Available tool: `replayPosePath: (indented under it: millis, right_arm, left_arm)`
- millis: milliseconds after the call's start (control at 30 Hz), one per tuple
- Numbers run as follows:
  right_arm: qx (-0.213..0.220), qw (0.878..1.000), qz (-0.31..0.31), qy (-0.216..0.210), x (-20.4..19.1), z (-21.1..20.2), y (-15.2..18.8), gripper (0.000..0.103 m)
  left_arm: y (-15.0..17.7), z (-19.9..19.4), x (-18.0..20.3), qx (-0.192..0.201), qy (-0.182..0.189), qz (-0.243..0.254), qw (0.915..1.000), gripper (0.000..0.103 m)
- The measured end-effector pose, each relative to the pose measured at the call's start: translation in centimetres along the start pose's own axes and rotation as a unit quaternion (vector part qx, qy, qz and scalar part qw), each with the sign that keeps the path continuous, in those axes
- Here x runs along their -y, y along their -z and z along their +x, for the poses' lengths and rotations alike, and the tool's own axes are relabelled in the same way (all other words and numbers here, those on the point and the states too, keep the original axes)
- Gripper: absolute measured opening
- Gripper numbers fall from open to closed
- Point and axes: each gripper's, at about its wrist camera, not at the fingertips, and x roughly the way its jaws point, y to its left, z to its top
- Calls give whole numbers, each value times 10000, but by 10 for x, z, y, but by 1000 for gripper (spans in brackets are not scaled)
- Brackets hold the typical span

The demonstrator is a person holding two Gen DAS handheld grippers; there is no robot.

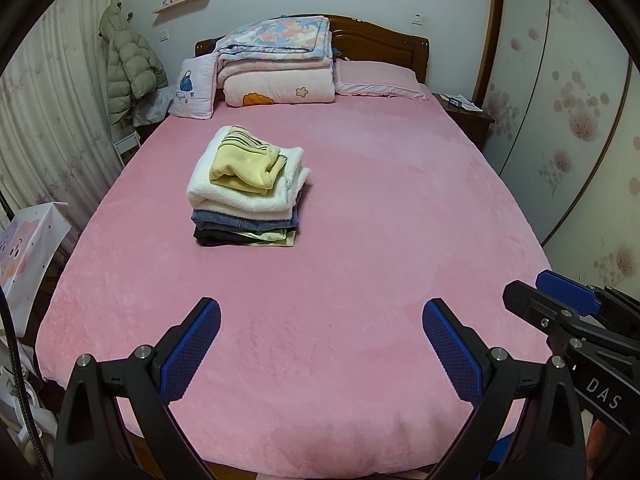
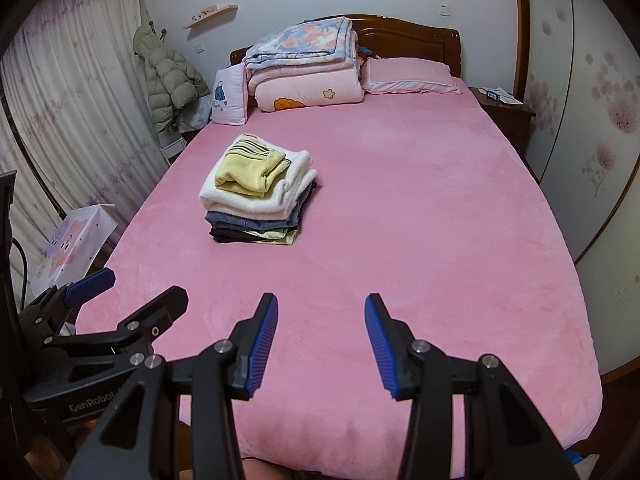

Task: Fold large clothes

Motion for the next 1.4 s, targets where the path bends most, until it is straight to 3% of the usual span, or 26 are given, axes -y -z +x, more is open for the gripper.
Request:
replayPosePath:
  millis: [1400]
  right_arm:
    - [-145, 9999, 62, -45, 11, 4, 8, 46]
  left_arm:
    - [-1, 11, 3, -184, 48, -45, 9998, 101]
